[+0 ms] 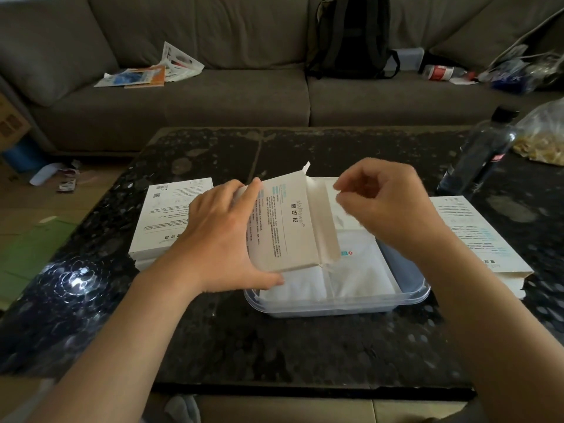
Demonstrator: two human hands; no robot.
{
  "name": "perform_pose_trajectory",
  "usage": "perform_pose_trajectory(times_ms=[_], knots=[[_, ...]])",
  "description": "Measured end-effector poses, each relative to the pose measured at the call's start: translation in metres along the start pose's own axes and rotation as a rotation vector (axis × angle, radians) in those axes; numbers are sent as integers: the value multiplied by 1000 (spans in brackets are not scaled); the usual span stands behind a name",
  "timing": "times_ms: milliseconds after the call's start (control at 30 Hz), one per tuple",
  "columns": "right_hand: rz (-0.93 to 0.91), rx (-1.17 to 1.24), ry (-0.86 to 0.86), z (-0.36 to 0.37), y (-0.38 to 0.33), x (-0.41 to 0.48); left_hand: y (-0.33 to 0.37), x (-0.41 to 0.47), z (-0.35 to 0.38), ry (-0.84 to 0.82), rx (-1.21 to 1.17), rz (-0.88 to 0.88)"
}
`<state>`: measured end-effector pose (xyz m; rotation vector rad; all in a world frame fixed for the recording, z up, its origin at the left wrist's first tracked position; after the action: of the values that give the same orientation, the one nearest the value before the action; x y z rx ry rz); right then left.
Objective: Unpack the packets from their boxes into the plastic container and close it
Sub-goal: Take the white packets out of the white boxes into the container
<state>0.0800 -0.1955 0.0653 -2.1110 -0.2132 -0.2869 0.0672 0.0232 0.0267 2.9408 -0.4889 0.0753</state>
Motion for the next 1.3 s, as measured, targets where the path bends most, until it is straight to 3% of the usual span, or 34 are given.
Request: perform_pose_trajectory(times_ms=[100, 233, 333, 667, 1133, 1300], knots=[[133, 144, -248, 23, 0, -9, 2, 1, -1, 17, 31, 10], [235, 211, -342, 38, 4, -15, 8, -1, -1, 50, 83, 47], [258, 247, -346, 44, 7, -15, 11, -2, -1, 91, 121, 67], [233, 19, -302, 64, 20, -8, 12, -3, -3, 138, 234, 48], [343, 228, -230, 51, 29, -1, 6, 1, -4, 152, 161, -9], [473, 407, -174, 41, 38, -1, -5, 3, -3, 111, 135, -71]])
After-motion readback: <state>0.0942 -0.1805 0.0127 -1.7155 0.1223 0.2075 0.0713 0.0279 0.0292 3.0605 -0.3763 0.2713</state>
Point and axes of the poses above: each hand's wrist, its own x-axis towards the middle knuckle, its own z-axis out of the palm, y = z × x, the point moved 7 cm from there along x, towards the middle knuckle, and after that the axes turned 5 degrees about x, right-handed, at the moved point
